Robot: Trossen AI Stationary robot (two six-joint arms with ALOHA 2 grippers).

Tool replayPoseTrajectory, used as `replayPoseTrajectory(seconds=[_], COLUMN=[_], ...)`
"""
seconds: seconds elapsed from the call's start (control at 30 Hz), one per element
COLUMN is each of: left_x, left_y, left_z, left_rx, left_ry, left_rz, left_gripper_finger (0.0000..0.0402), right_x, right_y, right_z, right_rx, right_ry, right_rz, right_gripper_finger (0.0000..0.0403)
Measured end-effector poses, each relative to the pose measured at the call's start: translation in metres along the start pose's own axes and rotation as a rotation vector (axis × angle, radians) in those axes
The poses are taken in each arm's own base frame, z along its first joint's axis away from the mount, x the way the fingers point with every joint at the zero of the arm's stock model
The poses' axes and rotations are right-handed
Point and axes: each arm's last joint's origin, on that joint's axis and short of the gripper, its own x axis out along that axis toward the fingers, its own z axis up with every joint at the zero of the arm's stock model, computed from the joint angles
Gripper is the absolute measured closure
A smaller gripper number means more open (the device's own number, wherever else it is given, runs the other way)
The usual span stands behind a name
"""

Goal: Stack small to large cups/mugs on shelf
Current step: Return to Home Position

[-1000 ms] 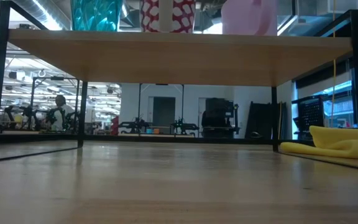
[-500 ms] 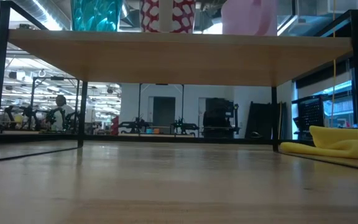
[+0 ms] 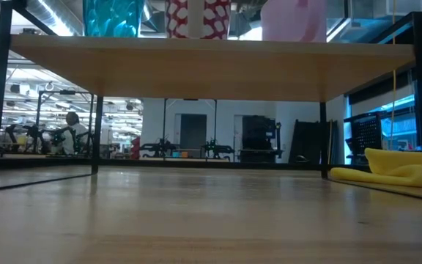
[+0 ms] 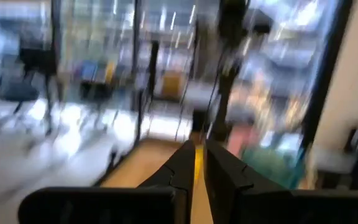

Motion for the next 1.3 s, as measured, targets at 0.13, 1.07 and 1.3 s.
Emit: replayPoseTrajectory(seconds=[0.13,1.07,1.3], left_x=[0.019,0.077,0.082], left_y=[-0.009,-0.039,-0.048], left_z=[-0.018,-0.076,-0.094], left_rx=[0.006,-0.190,-0.158], left_ry=[0.023,-0.529,-0.456], left_rz=[-0.025,-0.231,-0.476], left_gripper_finger=[0.0374,0.0374,0.0374], right_x=[0.000,0.005,0.005], right_y=[0.001,0.017,0.017], right_z=[0.001,0.004,0.004], right_rx=[-0.001,0.019,0.016], right_ry=[-0.013,-0.029,-0.028], right_rz=[0.002,0.079,0.079], right_gripper_finger=[0.0390,0.0390,0.0390])
